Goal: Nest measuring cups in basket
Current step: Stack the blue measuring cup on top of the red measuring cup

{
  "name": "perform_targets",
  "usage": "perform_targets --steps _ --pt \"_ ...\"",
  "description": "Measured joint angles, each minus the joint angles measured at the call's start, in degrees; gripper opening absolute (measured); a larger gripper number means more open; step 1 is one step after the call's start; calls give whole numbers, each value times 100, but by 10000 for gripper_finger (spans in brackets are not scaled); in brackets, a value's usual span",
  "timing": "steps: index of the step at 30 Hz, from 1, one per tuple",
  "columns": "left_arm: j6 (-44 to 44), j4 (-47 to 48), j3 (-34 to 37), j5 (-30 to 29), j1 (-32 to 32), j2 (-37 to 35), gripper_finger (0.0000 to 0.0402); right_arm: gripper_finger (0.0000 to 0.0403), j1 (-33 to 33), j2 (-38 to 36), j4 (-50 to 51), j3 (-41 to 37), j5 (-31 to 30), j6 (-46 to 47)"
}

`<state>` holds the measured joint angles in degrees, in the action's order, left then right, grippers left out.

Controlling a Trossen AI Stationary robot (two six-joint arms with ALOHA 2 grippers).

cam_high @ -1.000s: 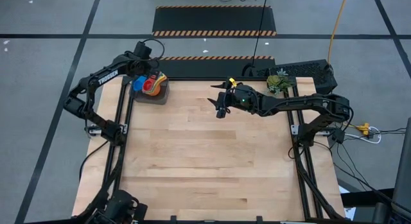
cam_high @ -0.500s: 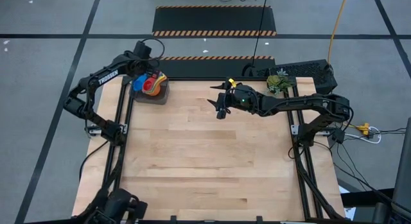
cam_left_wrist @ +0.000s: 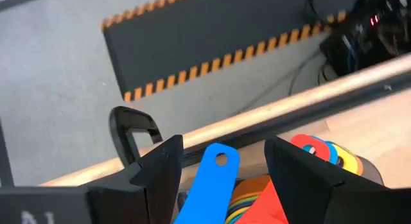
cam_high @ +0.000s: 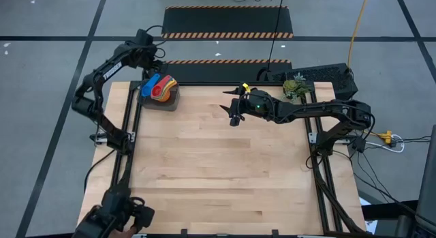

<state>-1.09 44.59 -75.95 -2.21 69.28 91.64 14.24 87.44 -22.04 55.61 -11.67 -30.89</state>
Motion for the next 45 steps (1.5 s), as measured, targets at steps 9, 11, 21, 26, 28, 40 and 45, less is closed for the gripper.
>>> perform_targets --steps 9,11,21,26,28,40,45 --pt "-805 1267 -890 548 23 898 248 265 0 0 47 0 1 -35" --pt "-1034 1271 -891 575 23 913 252 265 0 0 113 0 1 -71" --pt "-743 1233 -897 692 284 935 236 265 2 0 223 0 1 -129" --pt "-629 1238 -788 677 338 937 223 265 2 0 261 0 3 -129" --pt "-634 1220 -730 677 334 937 220 265 2 0 311 0 2 -129" --pt "-563 1070 -631 123 218 939 237 265 2 0 350 0 2 -149" --pt "-563 1083 -624 -106 38 939 260 265 2 0 350 0 3 -151"
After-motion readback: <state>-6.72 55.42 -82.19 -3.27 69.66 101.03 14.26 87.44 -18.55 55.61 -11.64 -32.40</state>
